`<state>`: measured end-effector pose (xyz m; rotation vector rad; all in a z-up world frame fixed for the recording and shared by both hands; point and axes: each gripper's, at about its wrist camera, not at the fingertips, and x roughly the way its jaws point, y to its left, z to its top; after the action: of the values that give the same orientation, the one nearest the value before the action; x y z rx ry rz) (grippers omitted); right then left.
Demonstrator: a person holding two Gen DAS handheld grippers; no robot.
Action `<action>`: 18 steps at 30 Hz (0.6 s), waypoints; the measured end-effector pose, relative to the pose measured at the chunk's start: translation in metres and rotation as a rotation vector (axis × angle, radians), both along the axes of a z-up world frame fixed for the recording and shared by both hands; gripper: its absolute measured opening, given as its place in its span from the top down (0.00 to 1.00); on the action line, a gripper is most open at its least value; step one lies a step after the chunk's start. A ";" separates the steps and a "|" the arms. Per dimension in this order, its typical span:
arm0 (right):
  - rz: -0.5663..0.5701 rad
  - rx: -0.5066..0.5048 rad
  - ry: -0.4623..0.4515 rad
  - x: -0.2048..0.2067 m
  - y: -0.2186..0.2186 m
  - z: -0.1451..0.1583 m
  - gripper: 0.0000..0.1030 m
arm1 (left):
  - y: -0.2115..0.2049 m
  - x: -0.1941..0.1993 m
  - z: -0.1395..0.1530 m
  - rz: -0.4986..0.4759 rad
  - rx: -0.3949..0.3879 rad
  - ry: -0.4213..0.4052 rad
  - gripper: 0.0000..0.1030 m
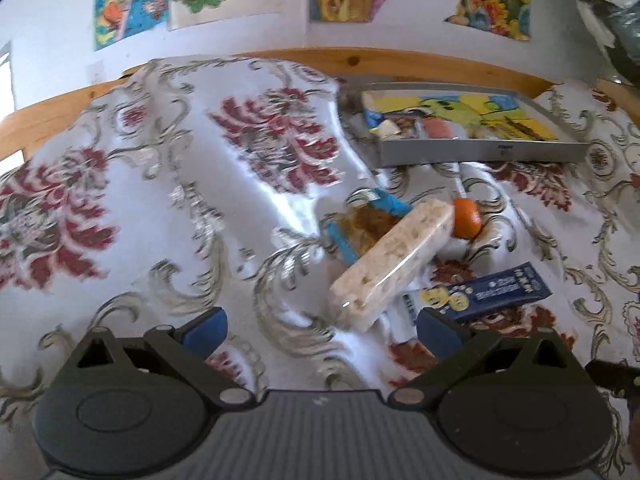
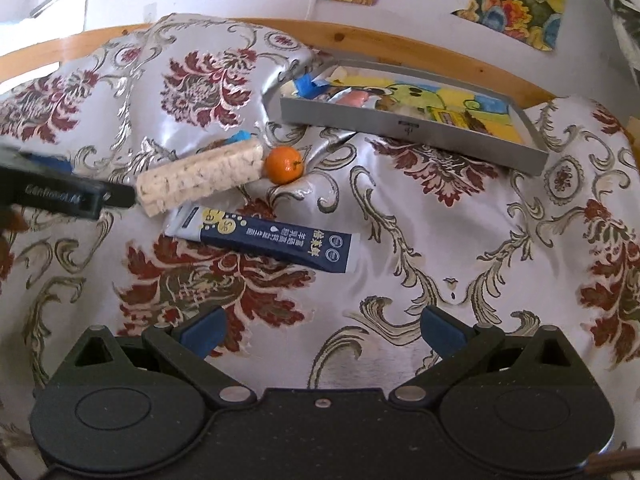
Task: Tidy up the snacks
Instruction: 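Lower the left tool onto the rice-cake bar and close while the right tool grasps the blue stick packet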
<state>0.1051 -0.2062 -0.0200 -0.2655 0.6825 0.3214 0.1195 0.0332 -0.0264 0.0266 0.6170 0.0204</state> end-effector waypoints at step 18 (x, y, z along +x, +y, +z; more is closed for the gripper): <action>0.219 -0.065 0.038 0.039 -0.007 -0.010 0.01 | -0.010 0.052 -0.012 -0.219 0.018 -0.014 0.00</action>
<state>0.1437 -0.2131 -0.0300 -0.3987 0.7035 0.5150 0.1716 0.0230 -0.0389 0.1112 0.5967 -0.1859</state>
